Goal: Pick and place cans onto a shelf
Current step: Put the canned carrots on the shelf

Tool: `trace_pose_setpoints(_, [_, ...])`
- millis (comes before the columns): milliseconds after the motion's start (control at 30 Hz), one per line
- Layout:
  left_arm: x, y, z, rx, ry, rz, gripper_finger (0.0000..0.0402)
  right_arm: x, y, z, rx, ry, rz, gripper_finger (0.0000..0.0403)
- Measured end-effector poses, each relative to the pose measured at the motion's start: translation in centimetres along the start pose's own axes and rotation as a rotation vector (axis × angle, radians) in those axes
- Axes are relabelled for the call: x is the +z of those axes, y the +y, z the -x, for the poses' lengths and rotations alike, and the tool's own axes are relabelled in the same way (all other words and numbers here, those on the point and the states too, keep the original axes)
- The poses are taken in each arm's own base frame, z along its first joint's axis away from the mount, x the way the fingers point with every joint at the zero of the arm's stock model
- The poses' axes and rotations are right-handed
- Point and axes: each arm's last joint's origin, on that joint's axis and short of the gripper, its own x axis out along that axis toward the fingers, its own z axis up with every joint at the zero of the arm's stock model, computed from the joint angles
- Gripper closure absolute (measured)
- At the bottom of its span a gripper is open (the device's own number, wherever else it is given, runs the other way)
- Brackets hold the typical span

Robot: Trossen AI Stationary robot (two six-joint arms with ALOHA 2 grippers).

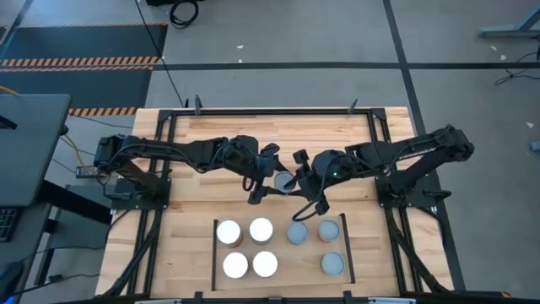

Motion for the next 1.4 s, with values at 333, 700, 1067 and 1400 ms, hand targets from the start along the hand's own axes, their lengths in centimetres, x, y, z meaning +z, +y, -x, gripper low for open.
trace_pose_setpoints(333, [0.1,0.0,0.0,0.013,-0.01,0.002,0.0109,-0.1,0.0,0.0,-0.028,0.023,-0.003,0.0387])
trace_pose_setpoints(700, [0.7,0.1,0.5,0.058,-0.032,0.0,0.0038,-0.6,0.0,-0.1,-0.043,0.068,-0.037,0.0387])
trace_pose_setpoints(1067, [2.9,-1.0,6.8,0.117,-0.039,-0.05,0.0036,-0.4,0.8,1.9,-0.036,0.073,-0.075,0.0387])
trace_pose_setpoints(1400, [3.9,-1.8,12.6,0.236,-0.049,0.055,0.0044,1.5,3.8,2.6,0.034,-0.04,-0.062,0.0387])
